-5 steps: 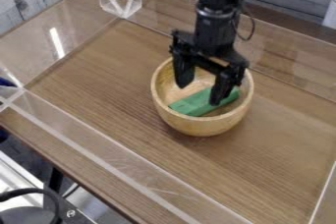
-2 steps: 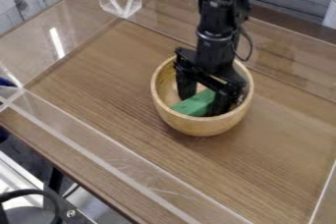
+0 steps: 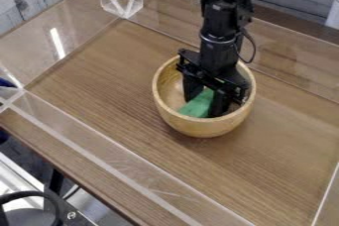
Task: Remove the green block from inside the brown bowl and put it on the table
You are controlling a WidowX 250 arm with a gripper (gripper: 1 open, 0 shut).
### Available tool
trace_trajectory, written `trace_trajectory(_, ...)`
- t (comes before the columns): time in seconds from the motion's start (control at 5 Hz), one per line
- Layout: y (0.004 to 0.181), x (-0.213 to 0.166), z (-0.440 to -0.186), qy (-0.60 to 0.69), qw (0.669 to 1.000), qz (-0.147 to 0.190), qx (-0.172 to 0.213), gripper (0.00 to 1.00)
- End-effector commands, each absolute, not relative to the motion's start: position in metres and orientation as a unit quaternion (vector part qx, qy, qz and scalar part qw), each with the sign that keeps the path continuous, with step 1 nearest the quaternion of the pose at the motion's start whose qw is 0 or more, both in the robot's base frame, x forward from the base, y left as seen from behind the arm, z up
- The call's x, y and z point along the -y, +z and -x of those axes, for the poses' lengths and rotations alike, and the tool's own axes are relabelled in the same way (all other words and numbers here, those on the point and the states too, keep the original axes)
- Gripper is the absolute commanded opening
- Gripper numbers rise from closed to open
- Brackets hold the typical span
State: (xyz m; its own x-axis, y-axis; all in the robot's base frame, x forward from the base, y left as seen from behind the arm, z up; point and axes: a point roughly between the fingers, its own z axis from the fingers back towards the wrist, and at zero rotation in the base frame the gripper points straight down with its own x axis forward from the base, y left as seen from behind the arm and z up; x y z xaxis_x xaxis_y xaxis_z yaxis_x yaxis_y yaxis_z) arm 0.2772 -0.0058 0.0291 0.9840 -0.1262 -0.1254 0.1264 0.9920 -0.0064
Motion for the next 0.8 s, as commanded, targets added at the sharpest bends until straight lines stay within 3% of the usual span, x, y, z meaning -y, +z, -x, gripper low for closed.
trace_trajectory(0.0, 0.0436, 0.0067, -0.2838, -0.067, 0.997, 0.001, -0.033, 0.0)
trace_trajectory(0.6, 0.0511, 0.0074, -0.2849, -0.071, 0.997, 0.005, -0.019, 0.0)
